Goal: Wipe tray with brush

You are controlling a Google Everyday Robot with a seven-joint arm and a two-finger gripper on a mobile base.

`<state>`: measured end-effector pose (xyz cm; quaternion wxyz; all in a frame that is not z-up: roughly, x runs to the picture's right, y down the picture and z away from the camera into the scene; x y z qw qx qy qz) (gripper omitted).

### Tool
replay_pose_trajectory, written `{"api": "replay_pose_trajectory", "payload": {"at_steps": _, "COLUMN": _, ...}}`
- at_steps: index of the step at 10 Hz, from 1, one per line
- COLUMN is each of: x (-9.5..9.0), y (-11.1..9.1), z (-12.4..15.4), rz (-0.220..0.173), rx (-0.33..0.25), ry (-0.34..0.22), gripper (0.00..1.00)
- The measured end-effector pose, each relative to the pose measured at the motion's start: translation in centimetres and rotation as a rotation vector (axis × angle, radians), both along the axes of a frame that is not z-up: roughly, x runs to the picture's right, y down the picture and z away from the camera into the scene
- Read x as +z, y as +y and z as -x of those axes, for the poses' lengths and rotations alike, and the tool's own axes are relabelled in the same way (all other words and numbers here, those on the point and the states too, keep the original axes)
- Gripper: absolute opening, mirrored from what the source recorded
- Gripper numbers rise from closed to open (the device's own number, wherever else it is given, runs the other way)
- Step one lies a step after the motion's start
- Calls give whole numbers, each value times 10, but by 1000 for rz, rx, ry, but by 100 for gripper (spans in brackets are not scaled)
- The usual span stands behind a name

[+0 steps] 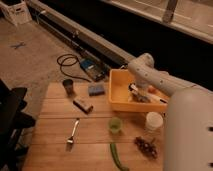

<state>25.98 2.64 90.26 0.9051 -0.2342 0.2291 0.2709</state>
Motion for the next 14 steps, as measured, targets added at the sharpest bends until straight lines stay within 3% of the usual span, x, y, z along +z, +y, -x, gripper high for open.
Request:
{"api": "replay_pose_trajectory", "payload": {"at_steps": 3, "x": 17, "y": -21, "z": 0, "rz": -36, "rx": -2, "ry": 13, "gripper": 0}}
{"api": "replay_pose_trajectory", "payload": {"at_steps": 5, "x": 20, "y": -30, "z": 17, "rz": -85, "rx": 17, "ry": -45, "gripper": 0}}
{"api": "replay_pose_trajectory", "payload": {"at_steps": 7, "x": 18, "y": -27, "z": 40, "rz": -109, "rx": 47, "ry": -122, "gripper": 0}}
{"api": "replay_pose_trajectory", "payload": {"at_steps": 9, "x": 13, "y": -18, "z": 61, "rz": -96, "rx": 44, "ry": -183, "gripper": 0}}
{"api": "replay_pose_trajectory", "payload": {"at_steps": 11, "x": 3, "y": 2, "z": 66, "rz": -58, "rx": 38, "ry": -220, "gripper": 0}}
{"api": "replay_pose_trajectory", "payload": {"at_steps": 13, "x": -5, "y": 15, "z": 68, "rz": -24, "rx": 28, "ry": -220, "gripper": 0}}
{"api": "replay_pose_trajectory", "payload": {"at_steps": 14, "x": -11, "y": 22, "z": 59, "rz": -8, "rx": 32, "ry": -193, "gripper": 0}}
